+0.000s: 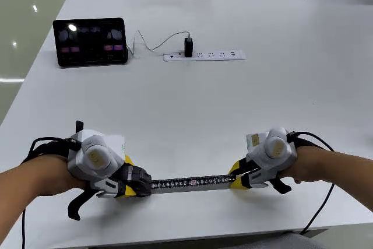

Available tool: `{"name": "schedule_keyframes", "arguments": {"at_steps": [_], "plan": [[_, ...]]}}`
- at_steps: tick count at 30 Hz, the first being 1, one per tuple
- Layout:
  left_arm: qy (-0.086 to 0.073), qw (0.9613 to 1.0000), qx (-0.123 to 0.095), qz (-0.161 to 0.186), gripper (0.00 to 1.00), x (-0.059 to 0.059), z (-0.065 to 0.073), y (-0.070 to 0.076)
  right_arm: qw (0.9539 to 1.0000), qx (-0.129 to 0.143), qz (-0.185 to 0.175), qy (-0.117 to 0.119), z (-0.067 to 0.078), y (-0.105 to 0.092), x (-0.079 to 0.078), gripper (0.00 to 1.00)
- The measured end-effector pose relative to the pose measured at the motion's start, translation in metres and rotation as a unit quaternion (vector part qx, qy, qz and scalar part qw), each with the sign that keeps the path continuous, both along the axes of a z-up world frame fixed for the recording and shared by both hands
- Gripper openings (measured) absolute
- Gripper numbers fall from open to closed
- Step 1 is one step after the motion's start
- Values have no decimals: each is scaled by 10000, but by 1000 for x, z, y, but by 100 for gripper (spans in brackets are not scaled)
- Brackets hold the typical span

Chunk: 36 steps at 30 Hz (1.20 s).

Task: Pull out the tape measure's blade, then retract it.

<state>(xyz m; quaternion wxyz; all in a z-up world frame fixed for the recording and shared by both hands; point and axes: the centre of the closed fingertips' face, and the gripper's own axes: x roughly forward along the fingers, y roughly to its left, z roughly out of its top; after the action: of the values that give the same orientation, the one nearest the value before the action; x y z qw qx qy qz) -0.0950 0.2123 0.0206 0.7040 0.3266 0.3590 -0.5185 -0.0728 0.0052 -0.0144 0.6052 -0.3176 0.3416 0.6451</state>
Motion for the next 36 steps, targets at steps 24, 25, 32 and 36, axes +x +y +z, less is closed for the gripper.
{"name": "schedule_keyframes", "arguments": {"at_steps": [24,25,32,36], "plan": [[-13,10000,-10,23,30,1,-1,1,10000,-35,-22,-1,-1,-11,3,10],[-10,10000,-14,26,30,1,-1,1,10000,-33,-23,-1,-1,-11,3,10],[-1,10000,-12,17,30,0,0,1,10000,-31,-38,-9,-1,-15,4,10],[3,10000,-12,10,30,0,0,1,10000,-43,-41,-24,-1,-16,4,10]]}}
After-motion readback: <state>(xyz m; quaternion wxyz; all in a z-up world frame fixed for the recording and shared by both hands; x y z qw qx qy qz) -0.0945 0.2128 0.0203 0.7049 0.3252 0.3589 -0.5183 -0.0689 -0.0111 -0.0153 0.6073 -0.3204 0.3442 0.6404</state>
